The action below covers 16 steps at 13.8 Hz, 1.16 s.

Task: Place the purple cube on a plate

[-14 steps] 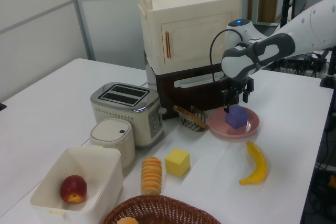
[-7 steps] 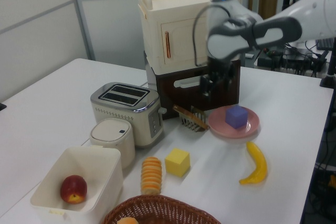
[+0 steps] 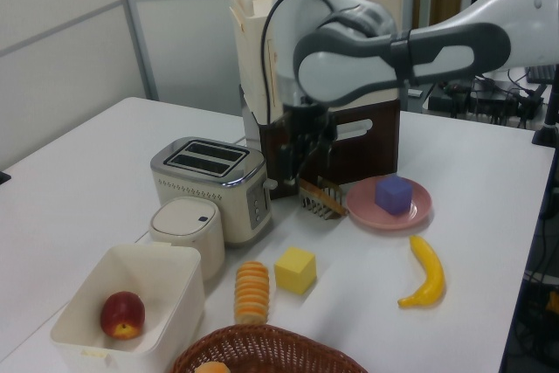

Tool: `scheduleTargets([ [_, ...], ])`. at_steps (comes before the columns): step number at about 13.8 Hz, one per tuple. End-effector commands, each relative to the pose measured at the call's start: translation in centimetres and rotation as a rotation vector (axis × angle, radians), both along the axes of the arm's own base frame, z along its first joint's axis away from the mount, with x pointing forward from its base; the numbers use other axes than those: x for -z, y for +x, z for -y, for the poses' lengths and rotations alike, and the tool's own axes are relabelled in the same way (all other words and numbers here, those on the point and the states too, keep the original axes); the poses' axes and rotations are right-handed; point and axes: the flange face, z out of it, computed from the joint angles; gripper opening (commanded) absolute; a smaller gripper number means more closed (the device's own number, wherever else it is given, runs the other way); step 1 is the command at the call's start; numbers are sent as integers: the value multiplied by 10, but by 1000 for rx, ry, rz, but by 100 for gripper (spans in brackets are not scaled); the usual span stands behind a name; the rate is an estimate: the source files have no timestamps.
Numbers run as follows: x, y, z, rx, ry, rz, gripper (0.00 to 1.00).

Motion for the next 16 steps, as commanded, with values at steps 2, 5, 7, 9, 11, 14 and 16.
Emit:
scheduleTargets([
  [2,2,-1,0,13,-6,-22,100],
  [5,-4,-3,27,58,-4,-22,100],
  [7,-6,-2,42,79,-8,-13,100],
  [9,-5,0,47,88,-8,-8,100],
  [11,-7,-2,47,99,-6,-12,100],
  [14,-12,-4,57,99,-5,-2,100],
  [16,-13,-4,54,92,-5,-3,100],
])
